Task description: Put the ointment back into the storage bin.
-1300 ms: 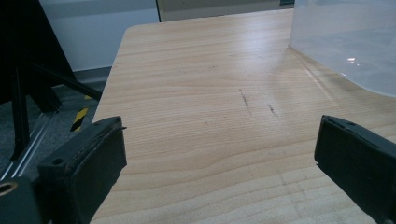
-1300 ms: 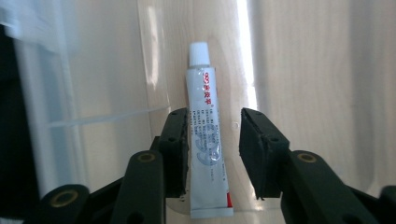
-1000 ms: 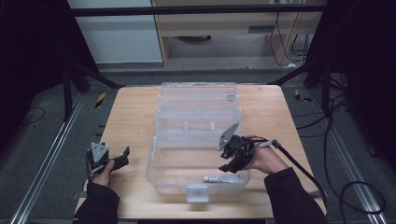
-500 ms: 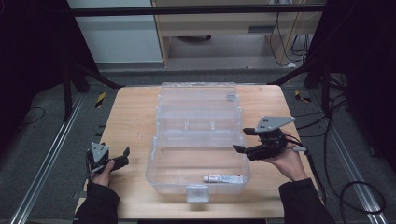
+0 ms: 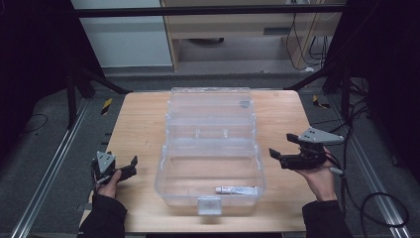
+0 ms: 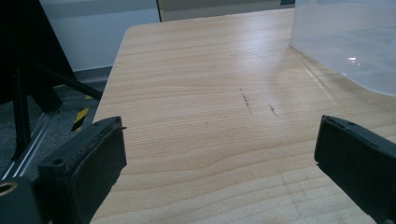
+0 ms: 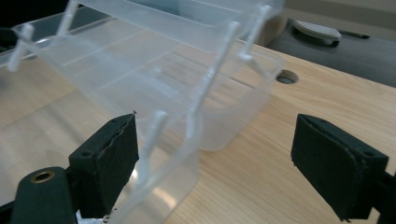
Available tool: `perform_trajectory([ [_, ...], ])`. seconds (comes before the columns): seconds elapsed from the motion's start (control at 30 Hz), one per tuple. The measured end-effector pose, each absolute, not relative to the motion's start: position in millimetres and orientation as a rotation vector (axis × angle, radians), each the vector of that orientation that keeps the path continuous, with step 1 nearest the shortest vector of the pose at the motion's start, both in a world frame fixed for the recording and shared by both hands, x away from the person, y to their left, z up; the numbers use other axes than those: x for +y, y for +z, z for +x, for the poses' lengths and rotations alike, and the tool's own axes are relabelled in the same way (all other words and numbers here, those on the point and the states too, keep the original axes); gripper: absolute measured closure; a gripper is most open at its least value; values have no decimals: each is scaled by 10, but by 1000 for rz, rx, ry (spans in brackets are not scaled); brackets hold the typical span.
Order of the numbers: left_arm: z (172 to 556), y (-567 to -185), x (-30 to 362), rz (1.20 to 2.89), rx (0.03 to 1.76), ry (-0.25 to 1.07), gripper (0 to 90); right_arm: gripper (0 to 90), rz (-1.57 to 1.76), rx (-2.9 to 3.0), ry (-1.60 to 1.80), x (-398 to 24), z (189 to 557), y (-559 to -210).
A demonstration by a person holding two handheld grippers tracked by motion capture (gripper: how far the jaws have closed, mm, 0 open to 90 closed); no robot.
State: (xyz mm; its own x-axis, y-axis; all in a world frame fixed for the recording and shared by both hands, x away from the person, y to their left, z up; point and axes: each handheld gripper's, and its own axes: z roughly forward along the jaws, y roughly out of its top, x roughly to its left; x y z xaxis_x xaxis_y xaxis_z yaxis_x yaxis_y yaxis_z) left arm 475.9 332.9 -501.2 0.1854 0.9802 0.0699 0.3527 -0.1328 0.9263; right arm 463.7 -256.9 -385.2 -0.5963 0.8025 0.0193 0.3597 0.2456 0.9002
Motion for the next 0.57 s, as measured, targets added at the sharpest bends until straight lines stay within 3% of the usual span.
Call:
perform_trajectory([
  [0.57,4758,-5012,3334,1633,1288,950,16,72,1390,1884,1171,-2952,4823,-4500],
])
